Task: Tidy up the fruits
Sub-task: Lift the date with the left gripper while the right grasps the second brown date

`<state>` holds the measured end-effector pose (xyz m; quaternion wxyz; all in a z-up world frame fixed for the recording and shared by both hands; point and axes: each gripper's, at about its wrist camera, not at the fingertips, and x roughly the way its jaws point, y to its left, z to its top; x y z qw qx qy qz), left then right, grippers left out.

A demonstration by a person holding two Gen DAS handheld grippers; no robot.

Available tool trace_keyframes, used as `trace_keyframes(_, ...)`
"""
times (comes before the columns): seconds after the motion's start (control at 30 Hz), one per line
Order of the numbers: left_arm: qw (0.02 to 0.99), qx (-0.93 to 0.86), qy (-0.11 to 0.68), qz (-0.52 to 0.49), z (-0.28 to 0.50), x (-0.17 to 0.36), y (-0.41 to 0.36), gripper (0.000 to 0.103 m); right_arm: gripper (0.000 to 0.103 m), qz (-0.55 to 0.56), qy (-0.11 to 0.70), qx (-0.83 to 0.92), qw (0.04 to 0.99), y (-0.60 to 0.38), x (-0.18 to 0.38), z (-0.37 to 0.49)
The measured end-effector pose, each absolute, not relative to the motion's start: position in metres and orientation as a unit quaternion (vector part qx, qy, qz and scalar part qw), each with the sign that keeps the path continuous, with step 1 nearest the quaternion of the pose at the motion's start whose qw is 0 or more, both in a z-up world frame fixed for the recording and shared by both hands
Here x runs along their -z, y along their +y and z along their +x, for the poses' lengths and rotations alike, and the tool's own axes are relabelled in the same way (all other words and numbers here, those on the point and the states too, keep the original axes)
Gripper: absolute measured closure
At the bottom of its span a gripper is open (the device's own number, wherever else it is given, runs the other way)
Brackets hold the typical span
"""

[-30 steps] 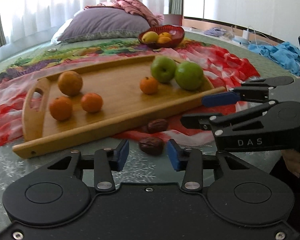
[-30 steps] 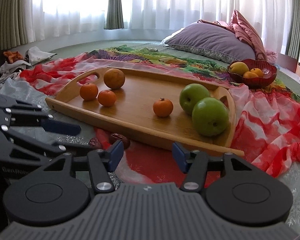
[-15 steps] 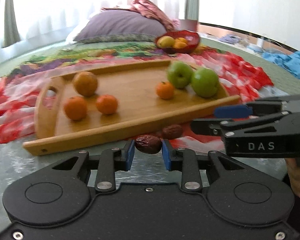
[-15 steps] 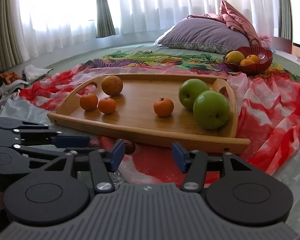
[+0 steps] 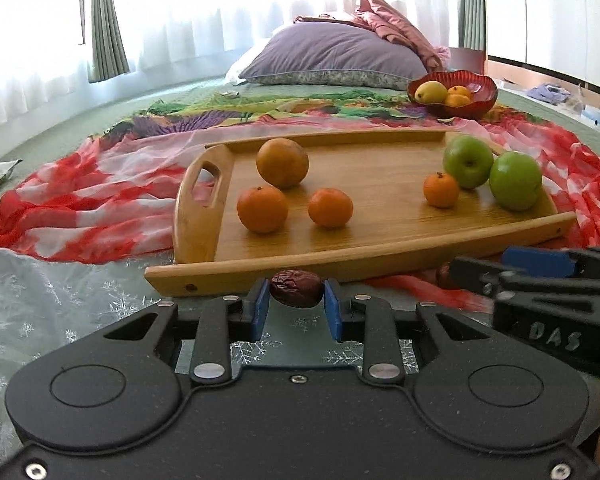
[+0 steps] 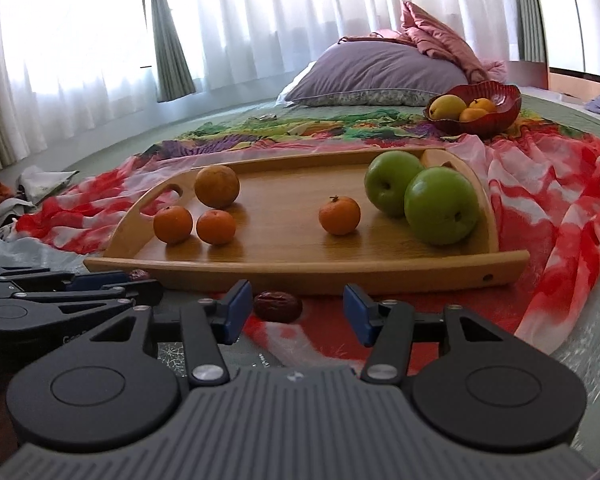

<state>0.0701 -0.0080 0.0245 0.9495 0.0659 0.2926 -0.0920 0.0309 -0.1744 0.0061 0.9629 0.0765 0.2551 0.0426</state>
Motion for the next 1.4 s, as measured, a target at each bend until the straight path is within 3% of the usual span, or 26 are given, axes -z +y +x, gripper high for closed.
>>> trace_keyframes(0.23,0.950,0.083,0.295,0.054,0.072,-0.023,-0.003,0.075,0.038,0.076,0.262,-0.026,0.962,-0.160,0.000,0.033)
trace_keyframes(0.43,0.950,0.079,0.297,0.049,0.074,-0.022,0.001,0.075,0.048,0.072,0.271,-0.017,0.960,-0.153,0.004,0.041)
trace_keyframes(0.67,0.951,0.076,0.299,0.039,0.077,-0.020,0.005,0.075,0.052,0.066,0.278,-0.006,0.958,-0.149,0.005,0.046)
trace_keyframes(1.23,0.950,0.072,0.305,0.022,0.081,-0.014,0.007,0.075,0.052,0.050,0.286,0.004,0.957,-0.142,0.008,0.055)
trace_keyframes(1.4,0.950,0.071,0.303,0.015,0.081,-0.014,0.007,0.075,0.063,0.049,0.286,0.007,0.957,-0.142,0.007,0.053)
